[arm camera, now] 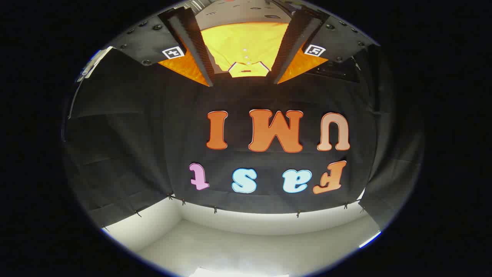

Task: Put the clothes into the washing machine and then close the washing machine lid.

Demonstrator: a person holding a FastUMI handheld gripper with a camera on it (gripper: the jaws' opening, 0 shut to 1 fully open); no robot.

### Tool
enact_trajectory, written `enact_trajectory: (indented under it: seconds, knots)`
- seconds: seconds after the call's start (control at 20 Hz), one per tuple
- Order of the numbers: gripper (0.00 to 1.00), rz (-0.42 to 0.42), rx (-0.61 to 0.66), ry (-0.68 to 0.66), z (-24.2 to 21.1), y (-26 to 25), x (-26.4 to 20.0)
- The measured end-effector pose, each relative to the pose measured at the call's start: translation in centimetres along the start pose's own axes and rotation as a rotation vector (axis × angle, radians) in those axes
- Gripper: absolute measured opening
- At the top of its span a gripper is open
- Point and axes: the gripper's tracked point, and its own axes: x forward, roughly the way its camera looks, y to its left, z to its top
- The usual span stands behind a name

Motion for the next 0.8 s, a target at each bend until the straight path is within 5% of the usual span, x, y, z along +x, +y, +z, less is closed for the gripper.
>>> enact_trajectory:
  seconds: [0.8]
  knots:
    - [0.97, -0.018, -0.007, -0.027, 1.1, -1.2, -0.7]
